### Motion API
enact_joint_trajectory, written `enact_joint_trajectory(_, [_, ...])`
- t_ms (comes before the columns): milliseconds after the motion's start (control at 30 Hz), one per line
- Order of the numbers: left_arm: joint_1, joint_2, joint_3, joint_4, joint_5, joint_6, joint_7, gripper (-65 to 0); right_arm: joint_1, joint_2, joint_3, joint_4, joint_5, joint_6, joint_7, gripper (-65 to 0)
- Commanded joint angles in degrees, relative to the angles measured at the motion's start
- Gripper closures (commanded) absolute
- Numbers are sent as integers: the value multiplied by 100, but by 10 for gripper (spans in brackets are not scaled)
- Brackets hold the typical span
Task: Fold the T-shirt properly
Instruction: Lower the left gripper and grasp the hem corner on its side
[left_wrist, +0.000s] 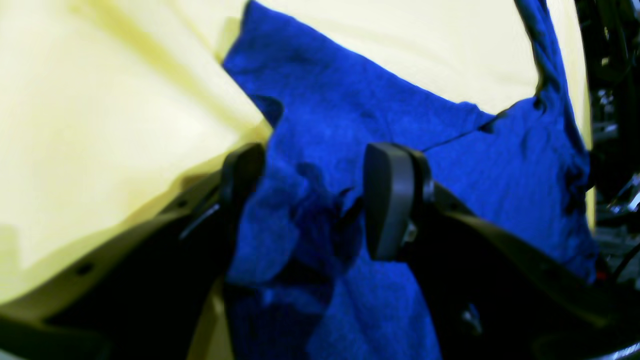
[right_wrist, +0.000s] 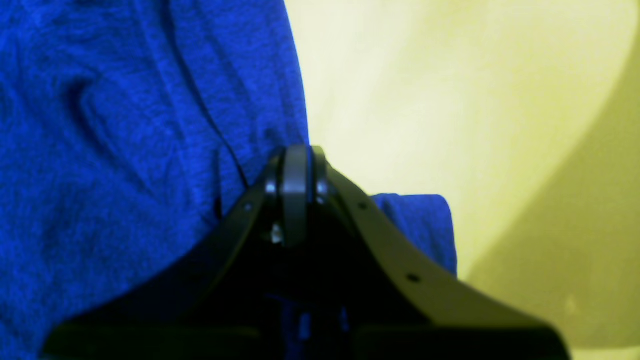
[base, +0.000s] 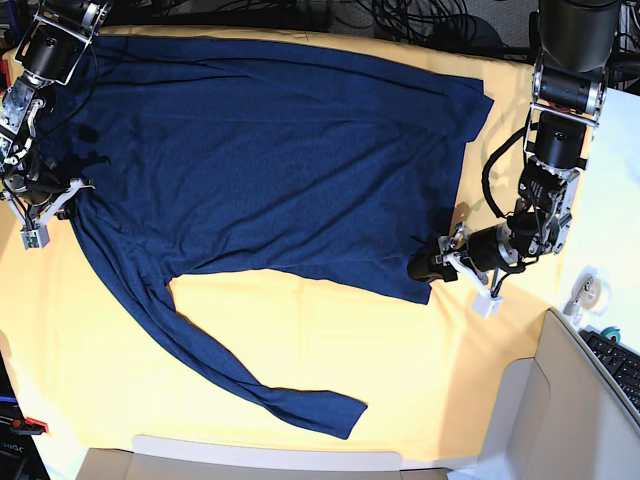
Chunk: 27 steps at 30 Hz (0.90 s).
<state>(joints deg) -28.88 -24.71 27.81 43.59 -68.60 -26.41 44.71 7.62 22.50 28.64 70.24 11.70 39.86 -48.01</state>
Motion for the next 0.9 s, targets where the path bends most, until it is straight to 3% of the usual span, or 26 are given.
enact_joint_trajectory(0, [-8, 23, 107, 5, 165, 70, 325, -310, 25, 66, -3, 5, -181, 14, -241, 0])
enact_joint_trajectory(233, [0, 14, 133, 216, 165, 70, 298, -289, 25, 66, -20, -4, -181, 14, -241, 0])
enact_joint_trajectory(333, [53, -4, 142, 322, 165, 70, 307, -179, 25, 66, -20, -4, -181, 14, -241, 0])
enact_joint_trajectory(433, [44, -13, 142, 313, 165, 70, 316, -4, 25, 66, -12, -4, -181, 14, -241, 0])
enact_joint_trajectory(633, [53, -162, 80, 383, 165, 70, 325, 0, 25, 58, -3, 22, -181, 14, -241, 0])
enact_joint_trajectory(867, [273, -566, -271, 1465, 139, 70, 334, 0, 34, 66, 6, 49, -155, 14, -241, 0])
